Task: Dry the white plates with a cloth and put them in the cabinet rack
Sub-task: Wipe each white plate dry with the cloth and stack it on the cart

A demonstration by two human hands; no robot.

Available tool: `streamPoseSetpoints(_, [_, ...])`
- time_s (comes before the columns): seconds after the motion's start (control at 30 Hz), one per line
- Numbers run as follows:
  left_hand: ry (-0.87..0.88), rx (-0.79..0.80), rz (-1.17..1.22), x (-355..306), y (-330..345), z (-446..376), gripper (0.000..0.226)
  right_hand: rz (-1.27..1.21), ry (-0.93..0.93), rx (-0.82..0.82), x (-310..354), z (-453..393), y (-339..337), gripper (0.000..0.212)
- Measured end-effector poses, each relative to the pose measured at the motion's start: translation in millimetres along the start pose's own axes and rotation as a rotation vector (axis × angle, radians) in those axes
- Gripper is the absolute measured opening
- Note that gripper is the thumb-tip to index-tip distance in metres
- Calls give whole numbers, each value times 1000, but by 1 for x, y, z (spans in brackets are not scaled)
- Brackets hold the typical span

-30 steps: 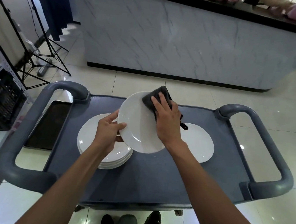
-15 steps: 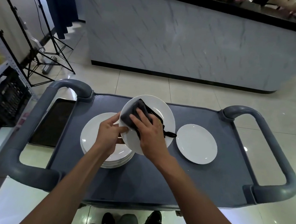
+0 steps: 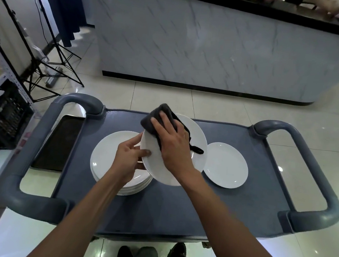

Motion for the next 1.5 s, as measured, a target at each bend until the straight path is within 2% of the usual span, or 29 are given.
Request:
streamPoseSetpoints(0.3, [50, -126, 82, -10, -9, -1, 61, 69, 230, 10, -53, -18, -15, 53])
streamPoseSetpoints(0.57, [90, -171, 124, -17, -10, -6, 60, 68, 303, 32, -65, 18, -6, 58])
streamPoseSetpoints(0.7, [101, -202, 135, -19, -7, -9, 58, 78, 277, 38, -54, 38, 4, 64])
streamPoseSetpoints(0.93, [121, -254, 142, -20, -4, -9, 54, 25, 213, 11, -25, 57, 13, 62])
streamPoseSetpoints(1.2, [130, -202, 133, -21, -7, -10, 49, -46, 71, -77, 26, 70, 24, 57])
streamPoseSetpoints(1.37, [125, -189, 149, -21, -14, -10, 47, 8, 3, -80, 23, 80, 30, 63])
streamPoseSetpoints(1.5, [119, -203, 169, -20, -16, -11, 47, 61, 37, -106, 8, 78, 25, 62])
Point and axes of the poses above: each hand's wrist, its own z-axis away from the middle knuckle, its own y-axis out of the palm, x = y × z, the point moved 2 cm from there along -z, towards the middle knuckle, and after that the axes turned 7 degrees about z, right-handed, at the moved point
